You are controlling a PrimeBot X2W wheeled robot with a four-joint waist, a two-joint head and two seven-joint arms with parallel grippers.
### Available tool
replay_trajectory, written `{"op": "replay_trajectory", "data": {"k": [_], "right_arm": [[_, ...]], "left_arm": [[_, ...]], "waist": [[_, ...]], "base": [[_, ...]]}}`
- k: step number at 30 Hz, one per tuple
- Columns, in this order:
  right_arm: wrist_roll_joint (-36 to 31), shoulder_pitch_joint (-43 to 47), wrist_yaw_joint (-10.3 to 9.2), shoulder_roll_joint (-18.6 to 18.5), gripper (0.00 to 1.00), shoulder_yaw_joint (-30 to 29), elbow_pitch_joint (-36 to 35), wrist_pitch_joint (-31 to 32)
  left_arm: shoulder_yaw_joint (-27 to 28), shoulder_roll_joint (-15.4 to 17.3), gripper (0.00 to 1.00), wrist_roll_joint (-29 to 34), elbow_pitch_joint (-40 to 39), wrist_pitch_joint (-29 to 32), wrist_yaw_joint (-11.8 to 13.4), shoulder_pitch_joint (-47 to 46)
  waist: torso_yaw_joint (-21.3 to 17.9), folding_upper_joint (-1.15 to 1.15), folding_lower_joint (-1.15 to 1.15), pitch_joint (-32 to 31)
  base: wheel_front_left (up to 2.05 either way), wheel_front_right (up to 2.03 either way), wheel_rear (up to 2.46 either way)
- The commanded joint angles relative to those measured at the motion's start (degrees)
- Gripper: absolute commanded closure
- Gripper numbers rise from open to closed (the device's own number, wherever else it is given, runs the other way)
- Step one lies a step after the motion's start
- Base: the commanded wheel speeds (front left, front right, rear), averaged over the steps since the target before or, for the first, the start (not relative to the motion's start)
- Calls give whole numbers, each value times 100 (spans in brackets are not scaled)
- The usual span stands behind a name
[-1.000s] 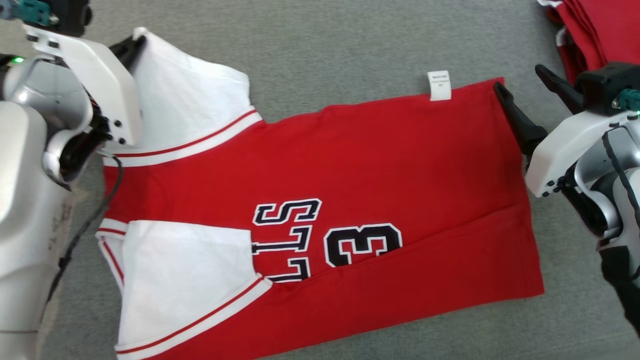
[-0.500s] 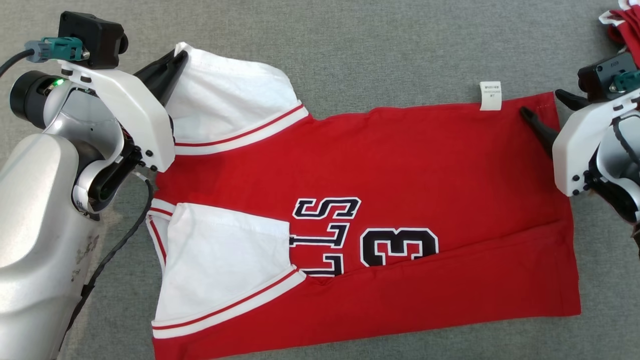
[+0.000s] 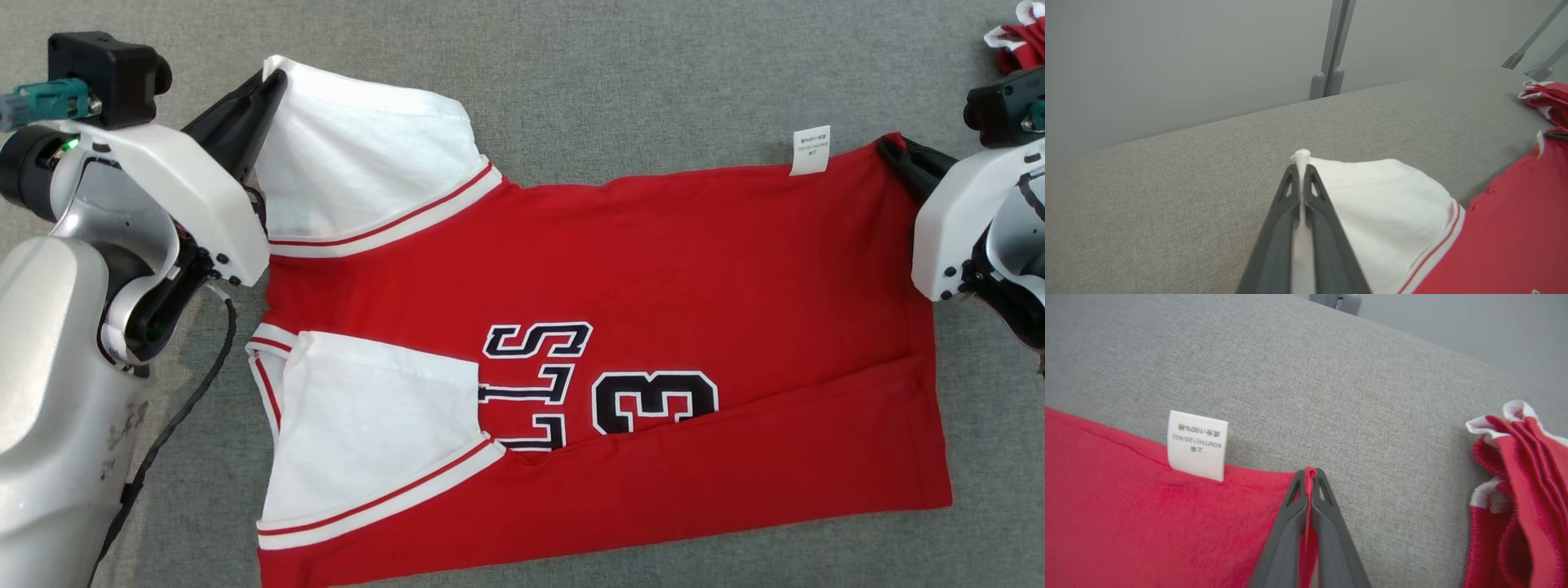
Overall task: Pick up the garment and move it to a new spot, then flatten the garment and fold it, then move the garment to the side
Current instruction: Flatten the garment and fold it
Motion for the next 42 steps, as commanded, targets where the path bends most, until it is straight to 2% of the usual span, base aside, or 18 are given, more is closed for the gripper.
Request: {"op": "replay_trajectory", "data": {"k": [1, 6, 11, 17, 21, 28, 40, 41, 42], "right_arm": [[76, 71, 1, -52, 100, -20, -21, -131], [364, 454, 1, -120, 100, -43, -284, -720], [510, 1111, 1, -176, 100, -321, -671, -1274], [423, 2089, 1, -166, 100, -720, -1276, -1582], [252, 2769, 1, -92, 100, -1063, -1729, -1653], [-40, 3721, 1, 201, 100, -1607, -2338, -1566], [-289, 4353, 1, 424, 100, -1908, -2842, -1461], [-314, 4390, 1, 429, 98, -1915, -2835, -1498], [-350, 4430, 1, 442, 80, -1925, -2826, -1534]], "left_arm": [[60, 28, 100, -46, -72, -85, 40, 121], [283, 62, 100, -133, -727, -517, 221, 768], [445, 134, 100, -174, -1687, -810, 478, 1780], [565, 85, 100, -201, -2798, -1090, 855, 3054], [574, 16, 100, -202, -3240, -1227, 1078, 3827], [531, -175, 100, -352, -3304, -1447, 1217, 4588], [462, -377, 100, -586, -3044, -1720, 1140, 5094], [446, -392, 100, -608, -2994, -1730, 1115, 5131], [428, -409, 100, -633, -2941, -1762, 1099, 5161]], "waist": [[-9, 0, 0, -42], [-38, 0, 0, -182], [-24, 0, 0, -364], [59, 0, 0, -568], [106, 0, 0, -655], [135, 0, 0, -769], [91, 0, 0, -938], [94, 0, 0, -963], [98, 0, 0, -987]], "base": [[0, 0, 0], [0, 0, 0], [0, 0, 0], [0, 0, 0], [0, 0, 0], [0, 0, 0], [0, 0, 0], [0, 0, 0], [0, 0, 0]]}}
